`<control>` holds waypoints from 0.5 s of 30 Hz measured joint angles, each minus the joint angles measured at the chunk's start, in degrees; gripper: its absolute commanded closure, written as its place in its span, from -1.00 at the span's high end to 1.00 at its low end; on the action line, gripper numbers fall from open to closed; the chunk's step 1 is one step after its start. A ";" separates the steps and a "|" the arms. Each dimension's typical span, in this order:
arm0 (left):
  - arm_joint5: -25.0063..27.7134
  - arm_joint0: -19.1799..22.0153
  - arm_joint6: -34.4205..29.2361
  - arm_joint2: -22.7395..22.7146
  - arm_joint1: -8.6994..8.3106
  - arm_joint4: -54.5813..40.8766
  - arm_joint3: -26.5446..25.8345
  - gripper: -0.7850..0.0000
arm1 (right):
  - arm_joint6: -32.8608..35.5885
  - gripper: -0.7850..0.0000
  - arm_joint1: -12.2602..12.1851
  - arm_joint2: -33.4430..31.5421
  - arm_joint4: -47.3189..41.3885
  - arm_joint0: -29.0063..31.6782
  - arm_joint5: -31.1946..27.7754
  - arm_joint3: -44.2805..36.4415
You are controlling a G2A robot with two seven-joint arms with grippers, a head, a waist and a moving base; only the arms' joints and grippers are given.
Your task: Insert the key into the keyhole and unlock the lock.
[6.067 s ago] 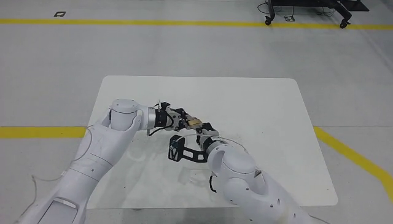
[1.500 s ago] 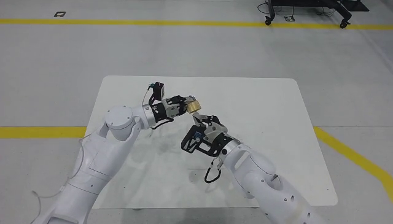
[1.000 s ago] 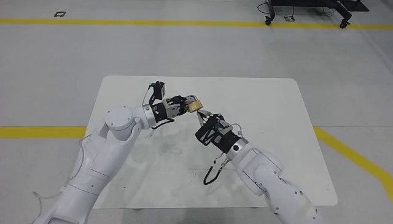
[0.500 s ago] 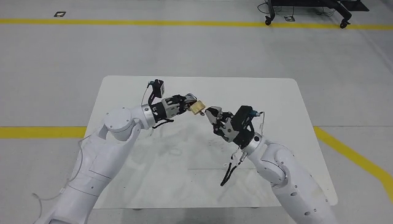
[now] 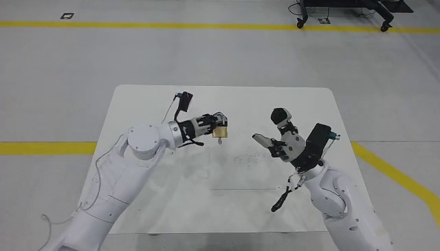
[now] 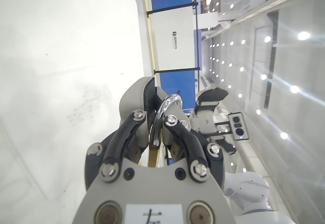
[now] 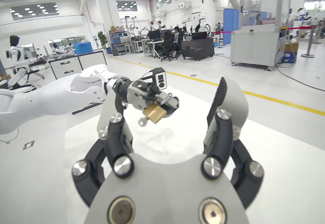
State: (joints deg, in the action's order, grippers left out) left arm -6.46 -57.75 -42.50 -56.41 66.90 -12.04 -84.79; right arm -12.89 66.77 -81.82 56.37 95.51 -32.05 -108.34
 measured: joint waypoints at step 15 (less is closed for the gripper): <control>-16.53 7.84 -11.32 15.84 2.18 23.46 2.08 -0.52 | -0.06 1.00 -0.03 -0.33 -0.05 0.09 -0.14 -0.05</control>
State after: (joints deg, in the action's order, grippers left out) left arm -22.99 -49.91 -53.83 -40.57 69.08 11.43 -82.71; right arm -12.95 66.74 -82.14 56.32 95.60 -32.19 -108.39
